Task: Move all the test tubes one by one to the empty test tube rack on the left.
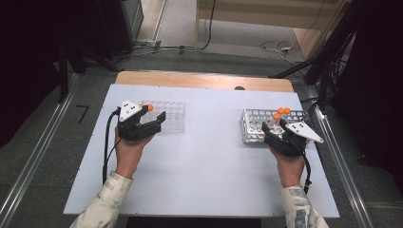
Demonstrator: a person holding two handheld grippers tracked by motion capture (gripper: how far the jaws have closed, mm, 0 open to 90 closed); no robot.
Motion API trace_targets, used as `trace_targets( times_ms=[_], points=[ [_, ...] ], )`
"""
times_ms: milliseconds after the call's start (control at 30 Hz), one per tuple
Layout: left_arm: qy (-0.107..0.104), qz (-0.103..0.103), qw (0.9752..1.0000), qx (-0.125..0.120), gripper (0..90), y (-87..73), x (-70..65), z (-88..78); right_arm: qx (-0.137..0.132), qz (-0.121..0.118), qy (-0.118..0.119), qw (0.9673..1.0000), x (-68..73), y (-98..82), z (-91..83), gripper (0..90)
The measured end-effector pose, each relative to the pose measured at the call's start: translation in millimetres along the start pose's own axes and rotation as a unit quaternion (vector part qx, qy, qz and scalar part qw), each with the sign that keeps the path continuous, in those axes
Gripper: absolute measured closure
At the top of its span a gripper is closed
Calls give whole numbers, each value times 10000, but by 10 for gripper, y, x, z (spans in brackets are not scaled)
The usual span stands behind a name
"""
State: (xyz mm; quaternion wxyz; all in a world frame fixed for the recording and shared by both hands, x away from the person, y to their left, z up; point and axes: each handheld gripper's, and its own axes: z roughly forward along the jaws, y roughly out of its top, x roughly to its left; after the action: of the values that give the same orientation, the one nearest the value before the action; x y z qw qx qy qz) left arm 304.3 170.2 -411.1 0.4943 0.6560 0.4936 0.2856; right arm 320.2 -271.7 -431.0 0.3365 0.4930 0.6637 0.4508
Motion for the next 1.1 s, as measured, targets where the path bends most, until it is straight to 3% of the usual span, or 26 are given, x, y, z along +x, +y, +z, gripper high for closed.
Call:
trace_targets(
  times_ms=[133,233,567,1100],
  points=[
    [-30,-16,10000,-17,310,5,-5,-7,20,-43,-212,9998,-64,-40,60,351],
    [-60,-20,10000,10,303,2,-11,4,75,55,-272,9996,-125,-73,124,386],
    [16,39,10000,59,247,-8,-21,24,240,153,-267,9992,-183,-142,339,504],
    [12,40,10000,56,249,-8,-33,22,364,104,-327,9987,-206,-190,424,654]
  ],
)
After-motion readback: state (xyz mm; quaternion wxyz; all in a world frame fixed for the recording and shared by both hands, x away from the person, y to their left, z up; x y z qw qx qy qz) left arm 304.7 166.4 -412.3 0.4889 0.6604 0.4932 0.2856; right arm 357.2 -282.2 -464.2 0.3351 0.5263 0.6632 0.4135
